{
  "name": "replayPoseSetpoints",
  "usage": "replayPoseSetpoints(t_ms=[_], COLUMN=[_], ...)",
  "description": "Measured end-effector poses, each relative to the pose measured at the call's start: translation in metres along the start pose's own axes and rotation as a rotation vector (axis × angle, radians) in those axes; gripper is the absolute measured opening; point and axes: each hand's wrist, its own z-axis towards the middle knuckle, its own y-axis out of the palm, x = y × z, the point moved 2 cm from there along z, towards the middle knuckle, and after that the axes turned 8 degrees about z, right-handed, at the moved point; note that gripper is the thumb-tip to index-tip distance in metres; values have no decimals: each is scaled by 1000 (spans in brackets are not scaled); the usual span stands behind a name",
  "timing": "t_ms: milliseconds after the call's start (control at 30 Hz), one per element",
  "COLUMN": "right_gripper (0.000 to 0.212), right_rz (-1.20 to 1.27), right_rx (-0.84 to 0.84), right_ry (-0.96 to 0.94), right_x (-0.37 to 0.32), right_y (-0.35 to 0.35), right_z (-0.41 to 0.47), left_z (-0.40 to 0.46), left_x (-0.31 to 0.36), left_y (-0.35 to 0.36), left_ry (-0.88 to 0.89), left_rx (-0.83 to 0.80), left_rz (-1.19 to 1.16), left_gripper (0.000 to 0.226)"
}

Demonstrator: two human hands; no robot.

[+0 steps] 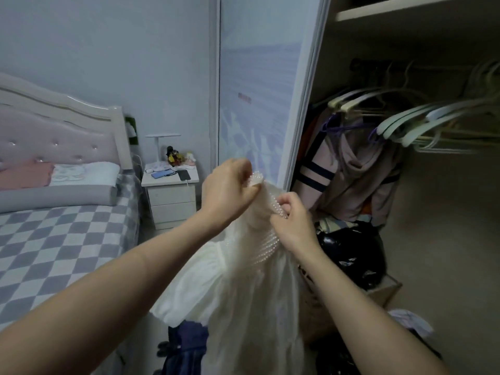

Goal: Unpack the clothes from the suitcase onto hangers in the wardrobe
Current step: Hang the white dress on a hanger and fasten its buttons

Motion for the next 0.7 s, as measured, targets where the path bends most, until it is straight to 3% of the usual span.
replayPoseSetpoints(t_ms=[67,133,267,367,467,567,700], right_gripper=[21,18,14,16,15,12,20], right_rz=[-248,-419,-333,-270,-144,-4,90], right_rx=[34,74,183,173,112,-8,203], right_ry=[-109,-168,-146,-114,-31,58,19], right_x=[-3,-2,2,5,6,0,-12], right_y=[-22,-39,-75,-100,-127,-157,-221], right_z=[3,8,19,26,31,36,59], left_z=[2,4,3,14,27,33,53], left_x=[9,20,49,68,81,96,132], left_y=[2,5,12,25,42,58,76], left_ry=[111,239,561,636,617,683,712], left_rx=[-34,-120,-377,-473,-417,-248,-195], left_rz=[28,-44,-16,259,499,365,324], left_gripper=[28,12,32,32,44,51,49])
